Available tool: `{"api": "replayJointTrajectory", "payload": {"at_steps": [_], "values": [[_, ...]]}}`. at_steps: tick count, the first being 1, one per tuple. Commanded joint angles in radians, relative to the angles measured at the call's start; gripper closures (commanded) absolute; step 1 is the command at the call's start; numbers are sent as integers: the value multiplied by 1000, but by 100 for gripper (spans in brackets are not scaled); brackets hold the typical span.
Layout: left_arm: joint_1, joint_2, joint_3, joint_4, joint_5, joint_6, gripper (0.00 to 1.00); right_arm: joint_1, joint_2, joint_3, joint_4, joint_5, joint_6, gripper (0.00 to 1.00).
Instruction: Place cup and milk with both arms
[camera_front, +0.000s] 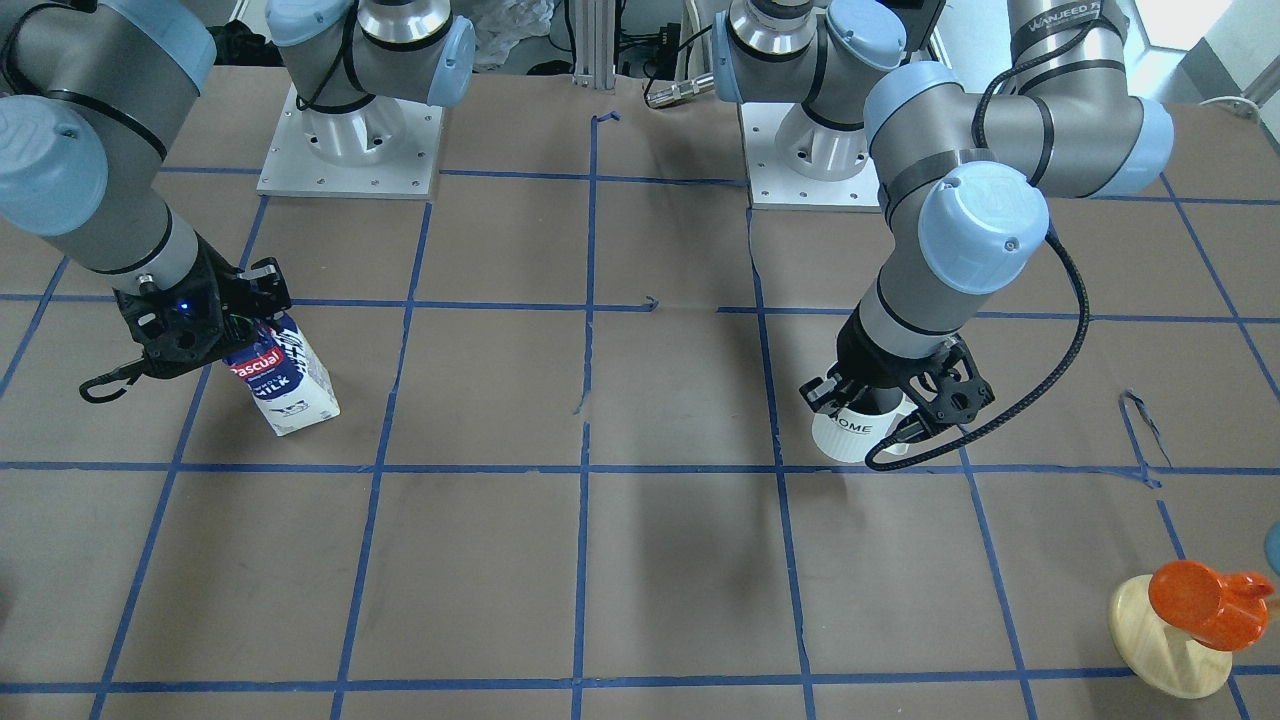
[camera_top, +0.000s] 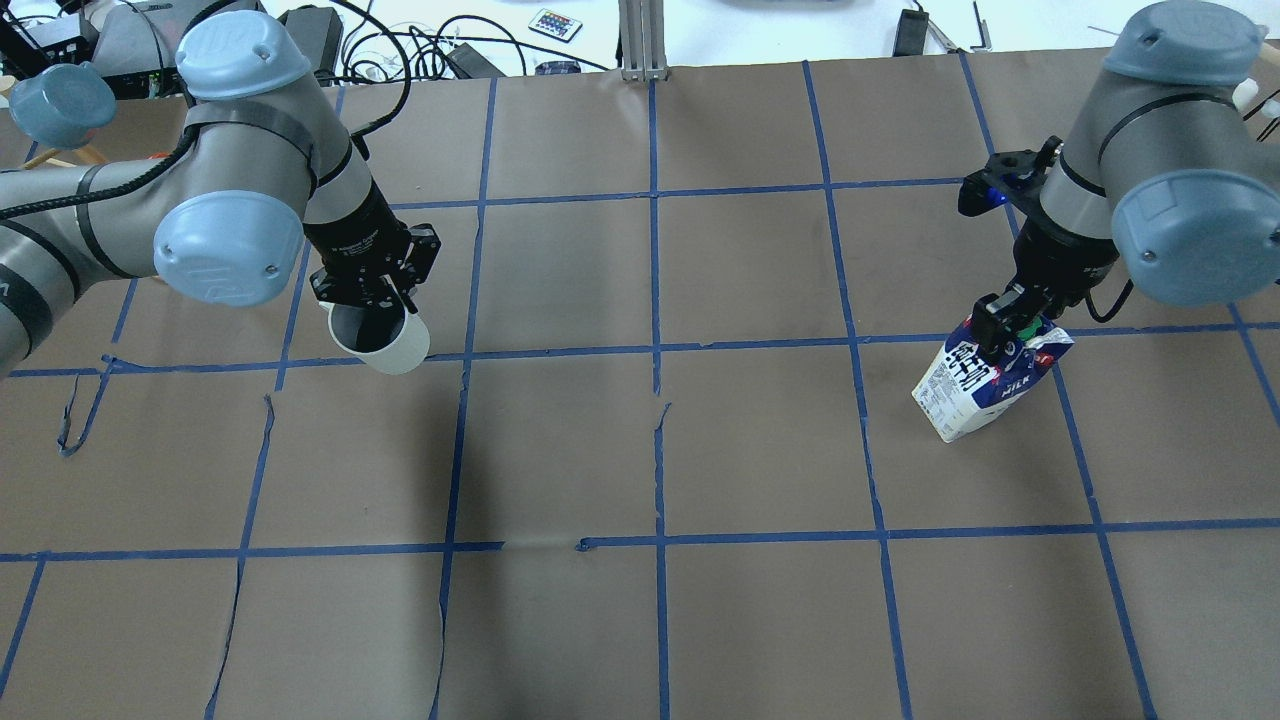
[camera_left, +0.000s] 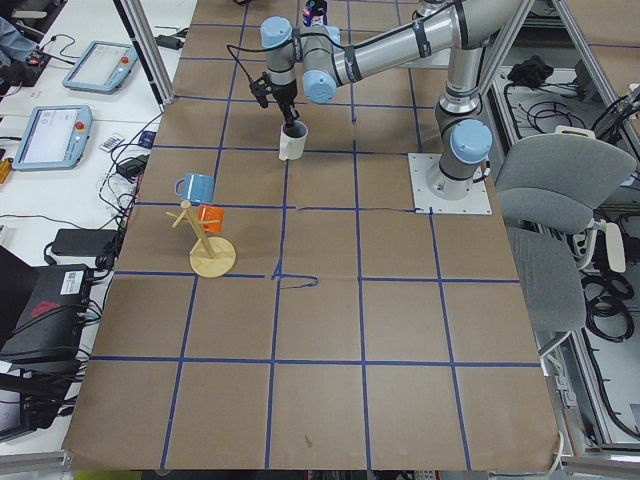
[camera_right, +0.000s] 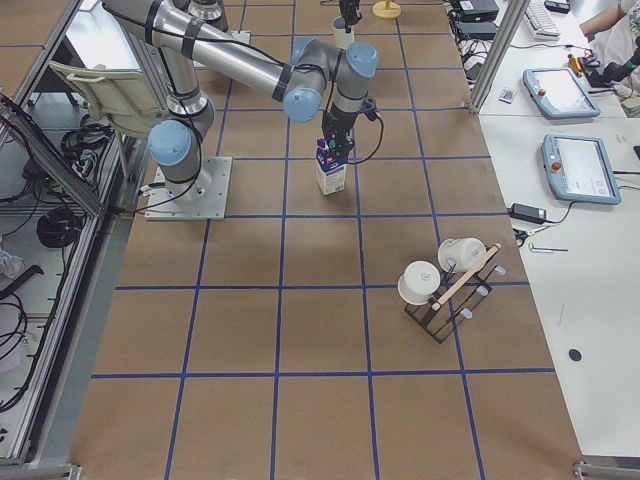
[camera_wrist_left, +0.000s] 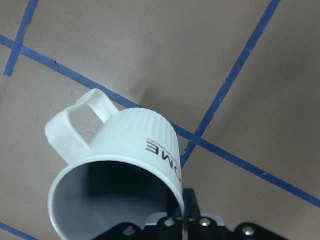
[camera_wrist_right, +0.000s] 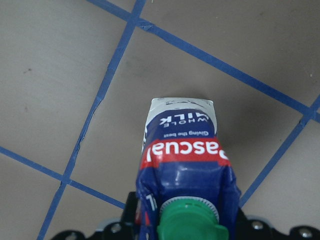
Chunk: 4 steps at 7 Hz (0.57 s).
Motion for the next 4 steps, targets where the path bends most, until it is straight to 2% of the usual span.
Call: {"api": "replayJointTrajectory", "payload": {"at_steps": [1,3,4], "values": [[-52,-3,11,-8,-11,-152,100,1,-1,-20,-7,8,26,49],[-179,-21,13,4,-26,-414,100,4,-1,-90,8,25,119,52],[-242,-34,16,13,-94,-533,100,4,0,-95,34,33,124,68]]}}
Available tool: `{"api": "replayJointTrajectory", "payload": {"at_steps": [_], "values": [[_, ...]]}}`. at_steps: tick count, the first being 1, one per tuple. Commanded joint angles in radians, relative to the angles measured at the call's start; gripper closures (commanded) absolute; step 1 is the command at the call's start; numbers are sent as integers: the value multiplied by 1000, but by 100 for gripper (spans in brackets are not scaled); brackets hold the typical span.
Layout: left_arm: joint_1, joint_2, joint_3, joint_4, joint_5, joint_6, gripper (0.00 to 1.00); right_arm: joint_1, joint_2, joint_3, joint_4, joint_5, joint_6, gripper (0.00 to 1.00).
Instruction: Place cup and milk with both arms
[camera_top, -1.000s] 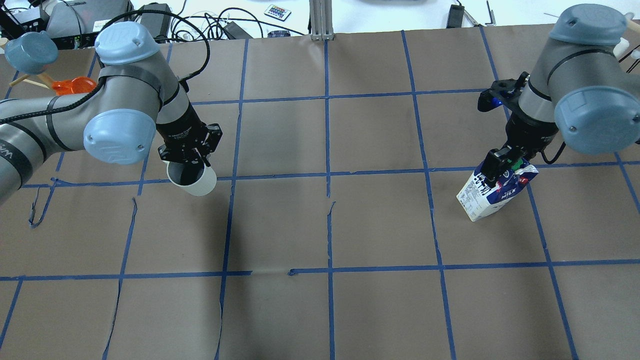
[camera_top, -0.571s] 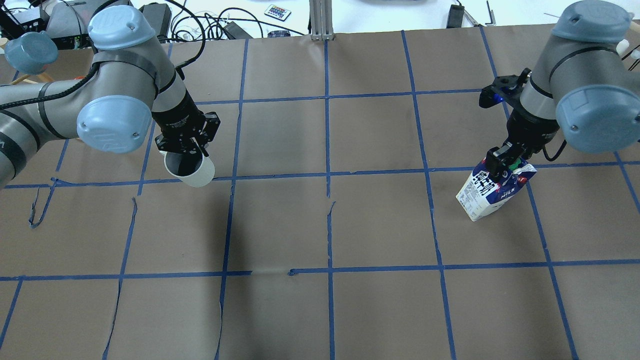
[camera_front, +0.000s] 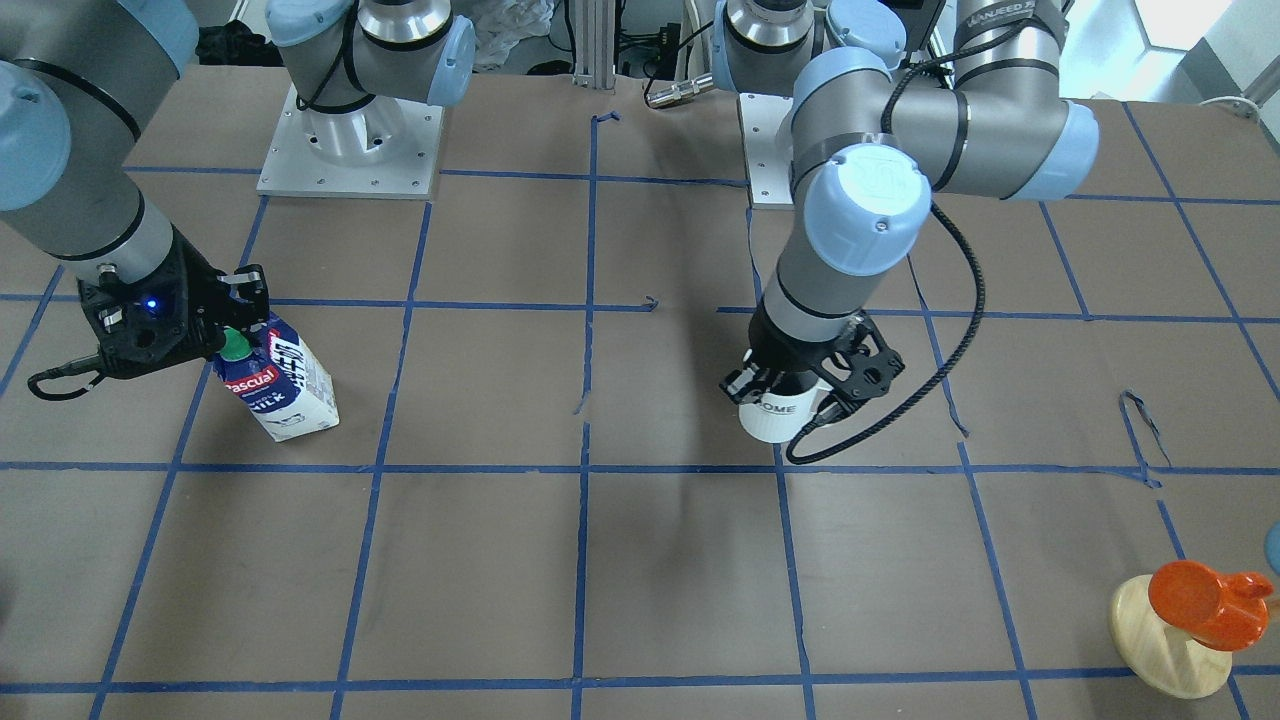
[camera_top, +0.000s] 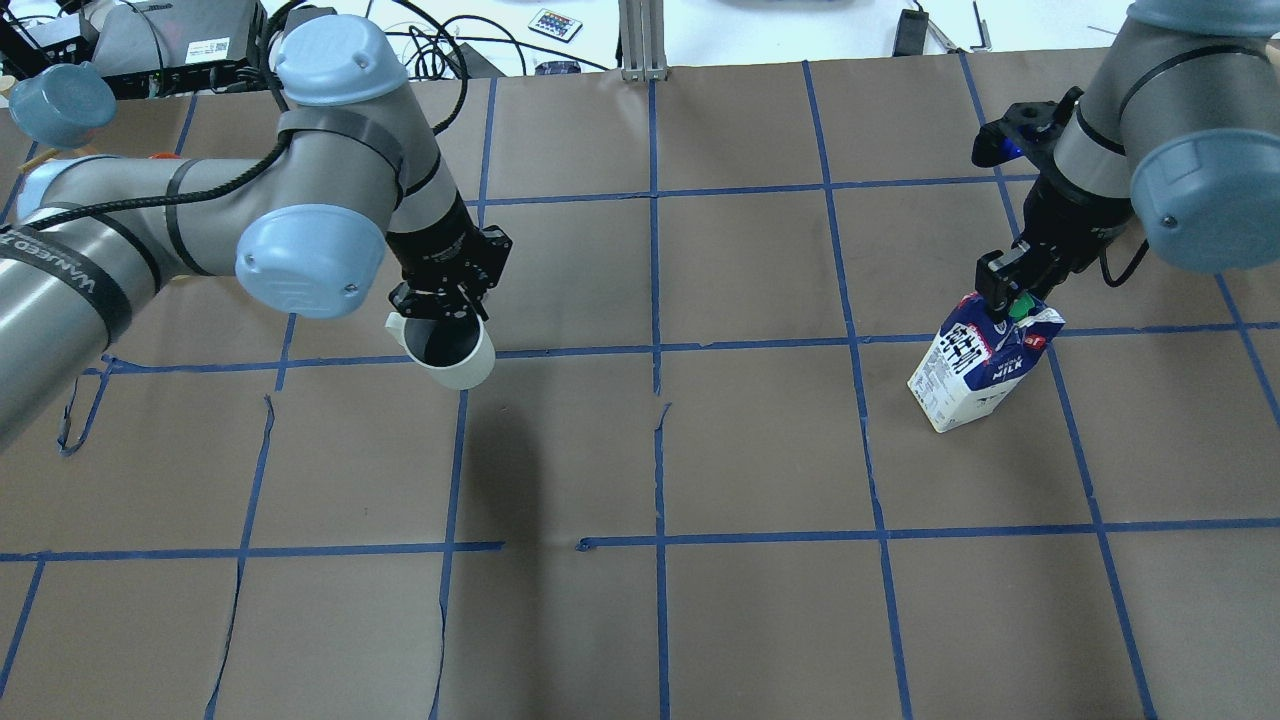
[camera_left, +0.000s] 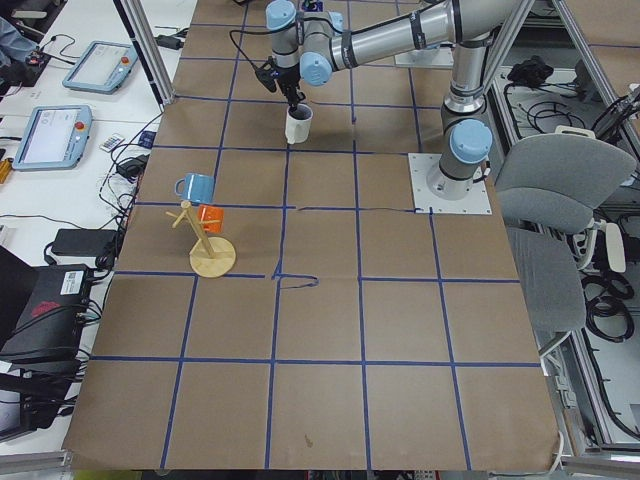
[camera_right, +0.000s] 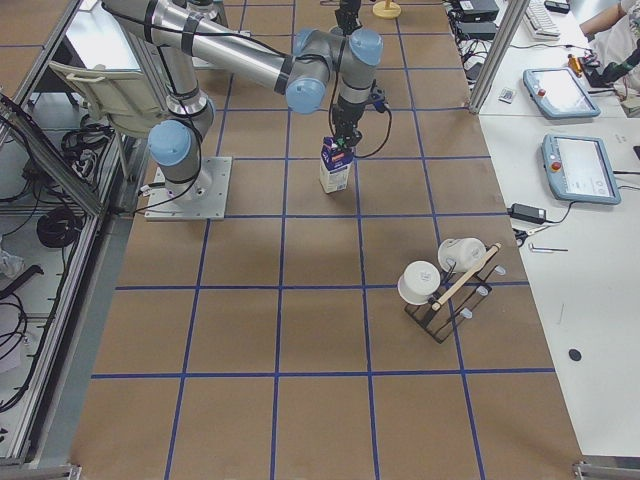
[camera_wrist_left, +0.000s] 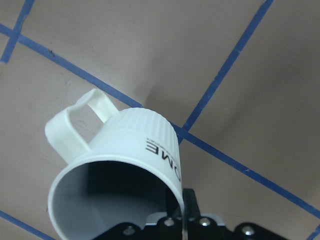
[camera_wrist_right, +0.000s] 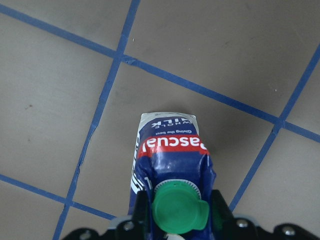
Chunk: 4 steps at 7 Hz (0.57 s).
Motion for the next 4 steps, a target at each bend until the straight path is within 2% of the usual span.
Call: {"api": "replayJointTrajectory", "payload": {"at_steps": [1,2,3,4], "values": [[-120,-33,9,33,-59,-243,100,1,0,-17,49,9,25,88],[-160,-64,30,33,-59,-317,100,1,-2,-23,83,9,27,100],[-179,-93,59,39,-60,-372,100,1,-2,-35,84,10,44,100],[-179,-139,97,73,-106,-408,100,2,-2,-58,91,20,117,100]]}}
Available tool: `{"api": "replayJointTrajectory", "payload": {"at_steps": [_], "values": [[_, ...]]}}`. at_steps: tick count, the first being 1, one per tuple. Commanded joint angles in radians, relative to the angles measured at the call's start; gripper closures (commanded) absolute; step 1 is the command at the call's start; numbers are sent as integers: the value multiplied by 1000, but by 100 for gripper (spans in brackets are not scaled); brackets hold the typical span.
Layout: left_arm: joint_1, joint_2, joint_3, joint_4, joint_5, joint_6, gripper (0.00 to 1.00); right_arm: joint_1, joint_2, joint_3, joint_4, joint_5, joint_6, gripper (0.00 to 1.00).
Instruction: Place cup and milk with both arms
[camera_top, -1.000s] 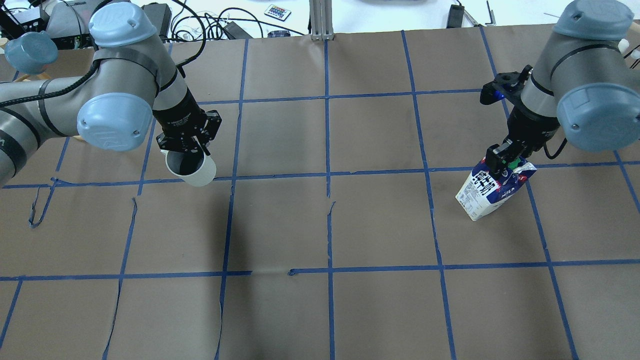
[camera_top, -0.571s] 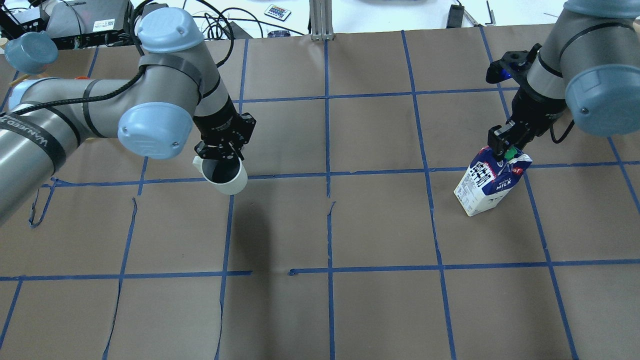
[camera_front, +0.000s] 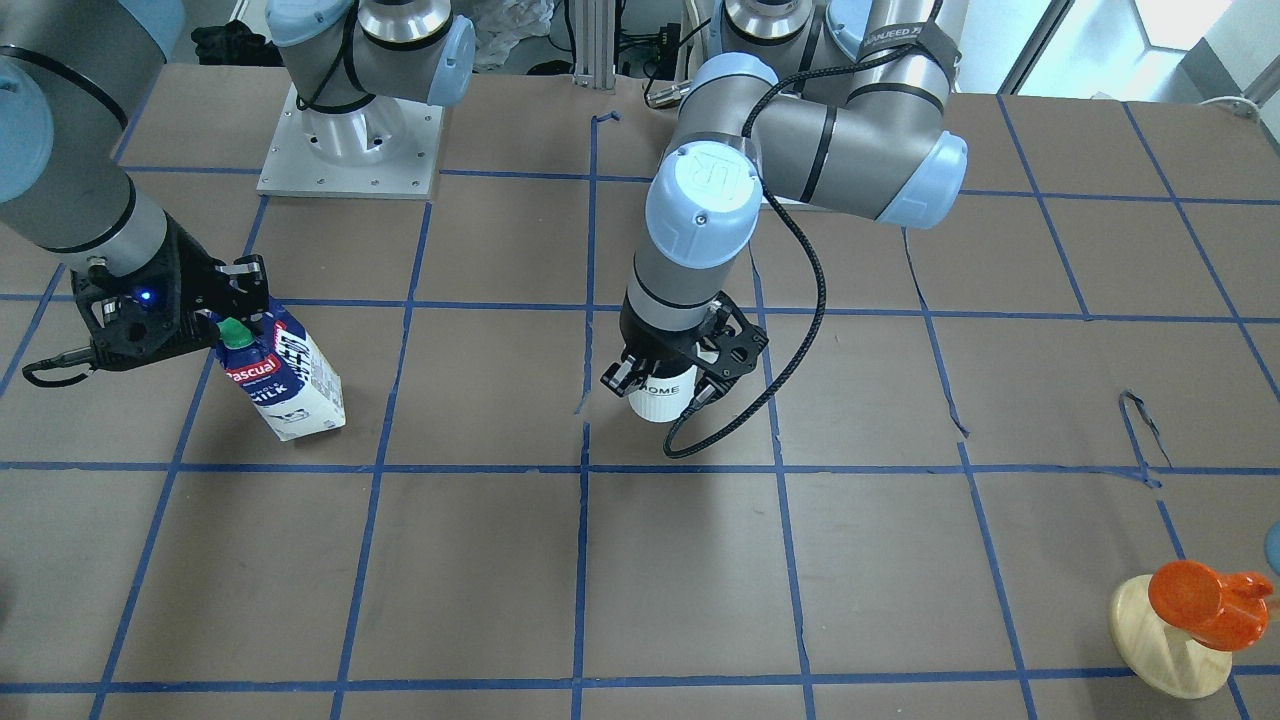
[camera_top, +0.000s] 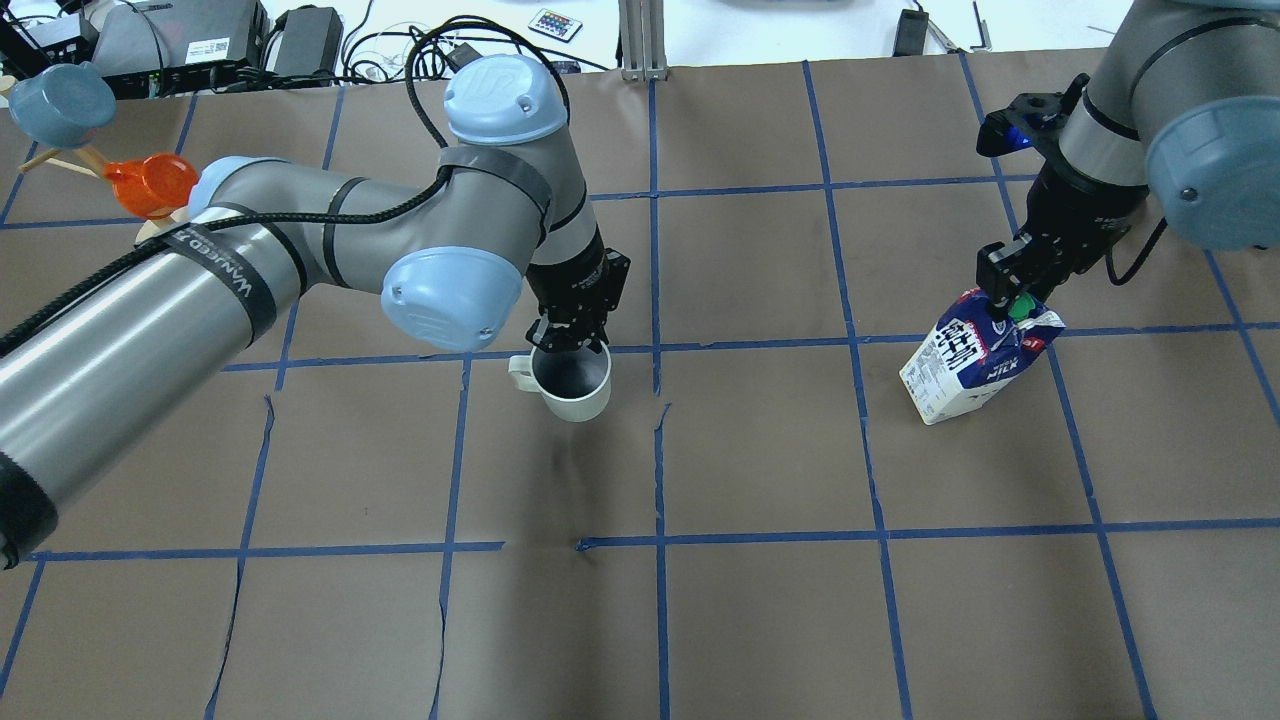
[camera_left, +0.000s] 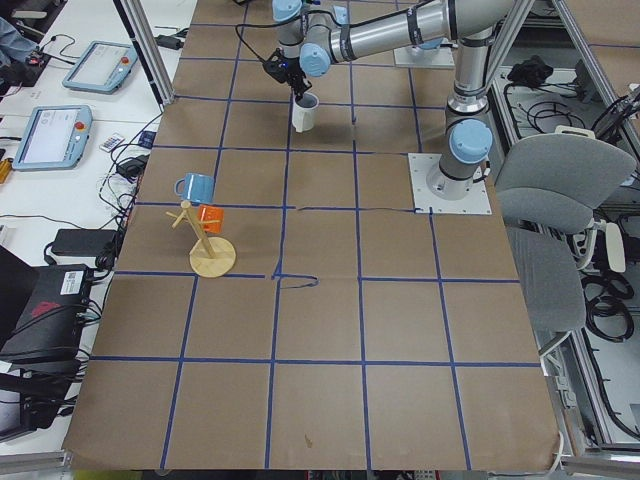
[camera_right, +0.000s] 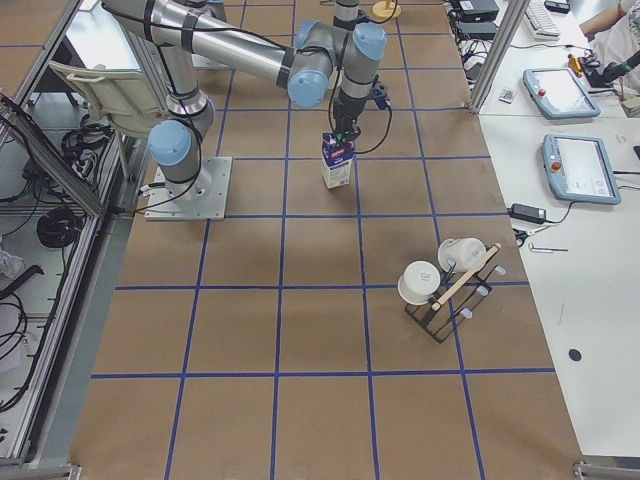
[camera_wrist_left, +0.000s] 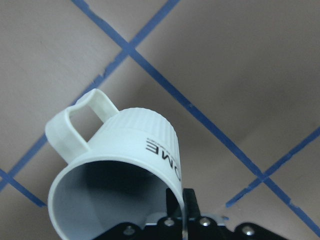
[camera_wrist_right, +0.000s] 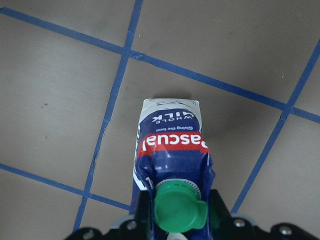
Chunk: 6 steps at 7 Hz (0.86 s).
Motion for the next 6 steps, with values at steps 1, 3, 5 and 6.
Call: {"api": "replayJointTrajectory", "payload": {"at_steps": [1,3,5,6], "values": [[-14,-98,86,66,-53,-115,100,6,3,-42,11,38,105,100],[-41,-162,149,62,-66,-171,100,22,7,-69,24,75,217,100],[-64,-179,140,51,-64,-176,84,99,30,-102,21,78,359,100],[-70,-187,135,51,-63,-191,1,134,61,-129,19,78,434,100]]}}
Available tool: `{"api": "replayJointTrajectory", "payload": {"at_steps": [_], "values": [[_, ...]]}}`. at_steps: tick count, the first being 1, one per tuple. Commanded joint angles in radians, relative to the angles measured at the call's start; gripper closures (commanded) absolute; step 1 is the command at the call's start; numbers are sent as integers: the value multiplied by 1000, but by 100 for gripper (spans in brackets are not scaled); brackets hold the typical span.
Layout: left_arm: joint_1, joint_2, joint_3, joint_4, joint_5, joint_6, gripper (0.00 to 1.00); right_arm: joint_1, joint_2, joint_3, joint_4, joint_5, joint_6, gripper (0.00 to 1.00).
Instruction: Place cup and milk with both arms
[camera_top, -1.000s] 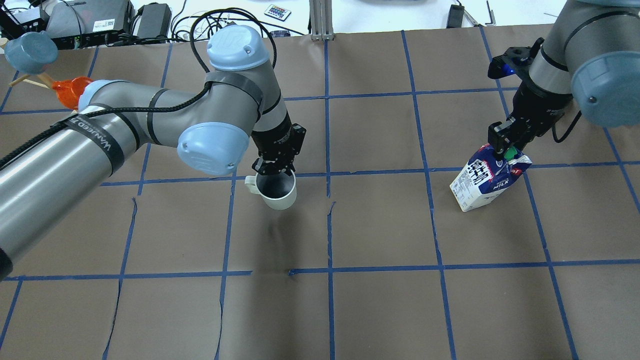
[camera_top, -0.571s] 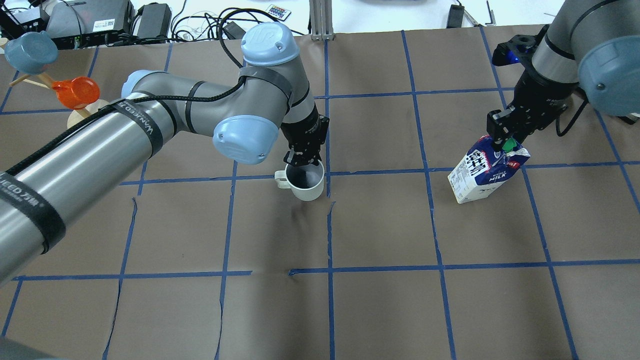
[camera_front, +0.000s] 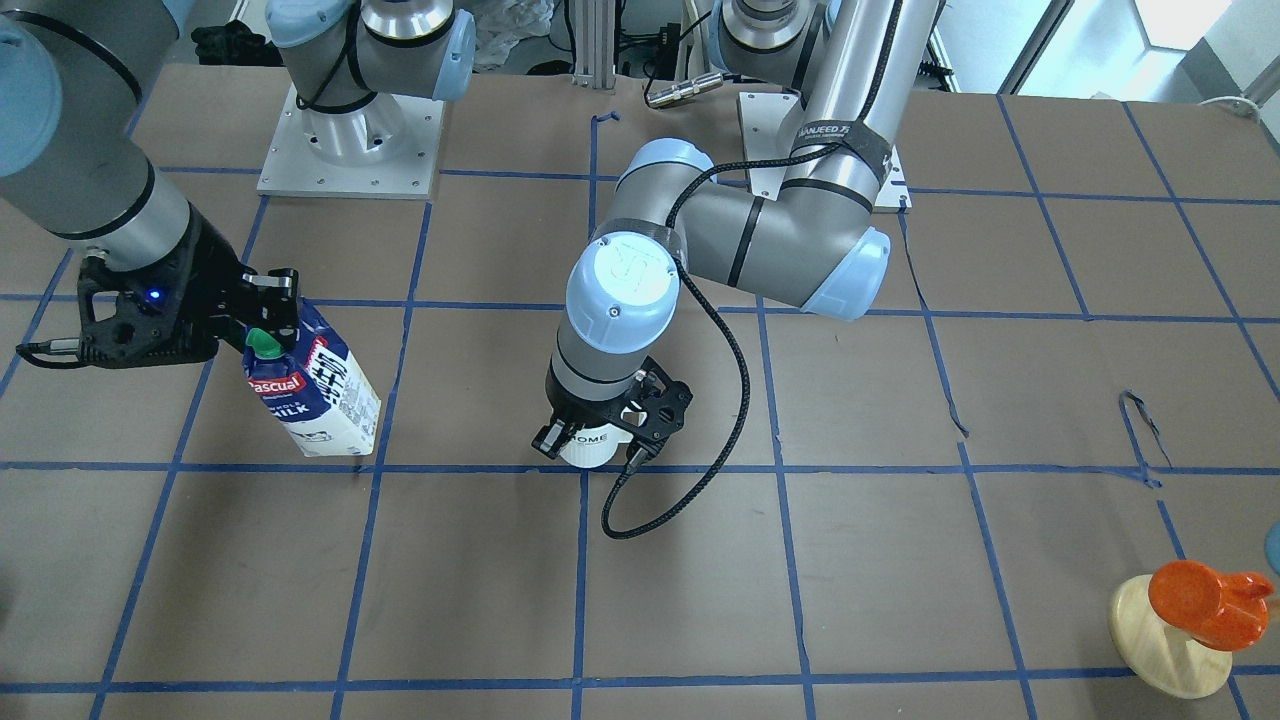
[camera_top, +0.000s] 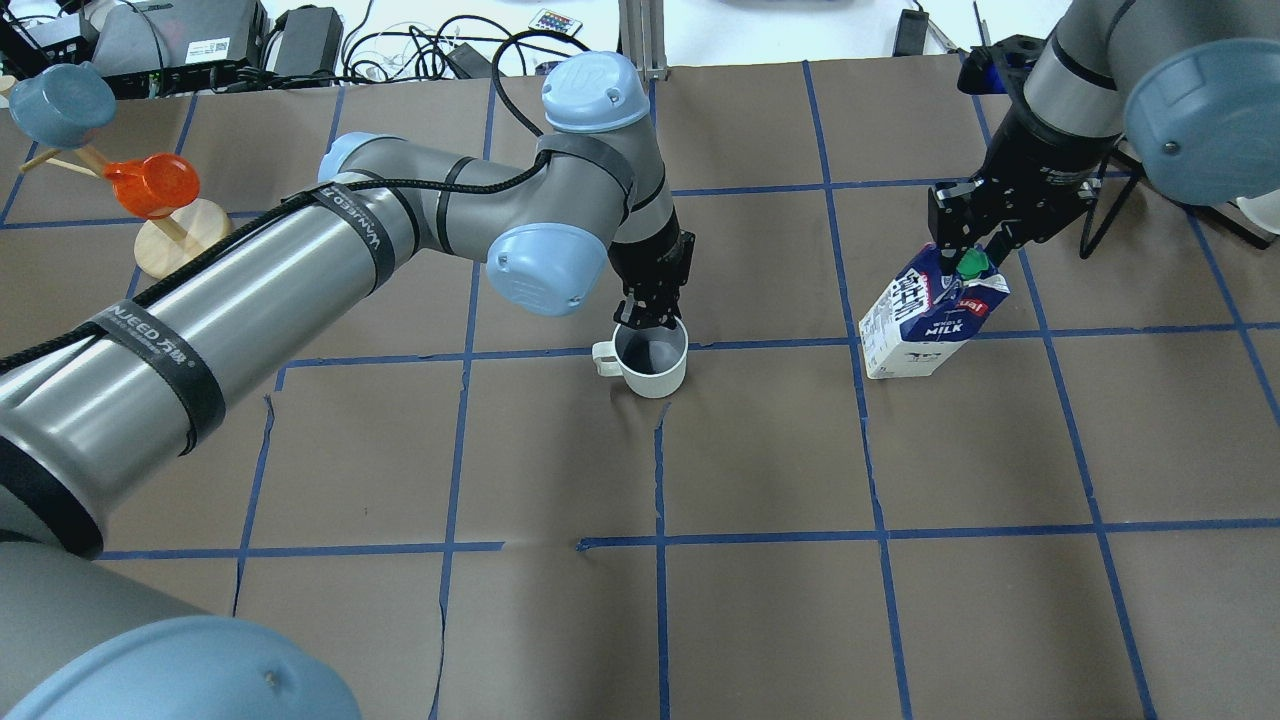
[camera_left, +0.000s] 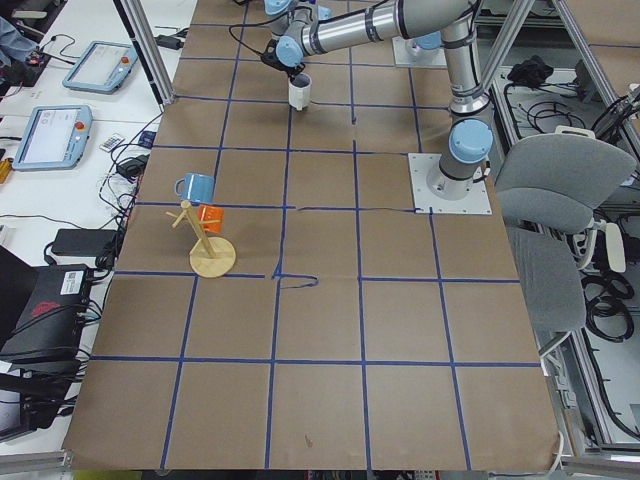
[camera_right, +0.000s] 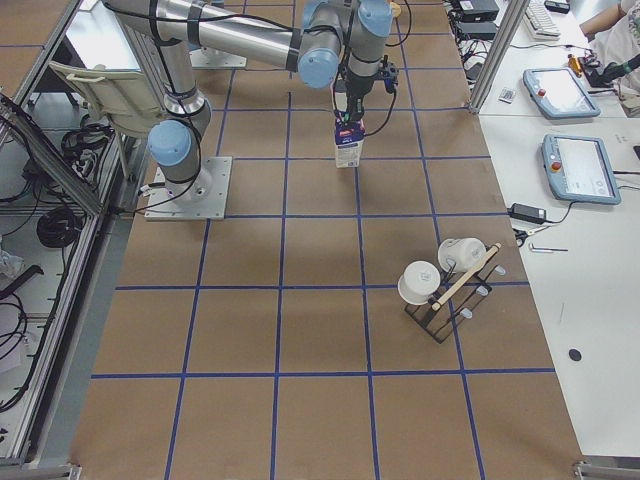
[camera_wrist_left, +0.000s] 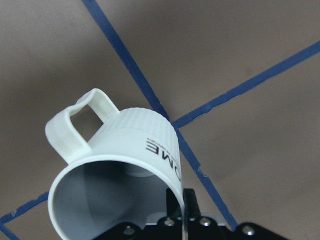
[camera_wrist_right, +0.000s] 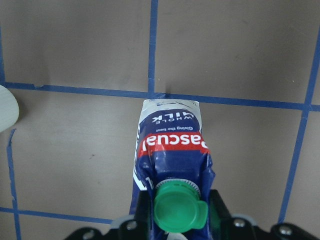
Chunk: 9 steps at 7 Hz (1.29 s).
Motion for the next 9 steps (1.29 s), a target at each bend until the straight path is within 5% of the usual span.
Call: {"api": "replayJointTrajectory", "payload": {"at_steps": [1,5,9], "values": [[-12,3,-2,1,1,7,0,70,54,-47,-5,1,151,100],[127,91,10,-7,1,295,0,195,153,-144,-16,1,358,100],[265,287,-2,-234,59,866,0,288,183,-174,-10,-10,359,100]]}}
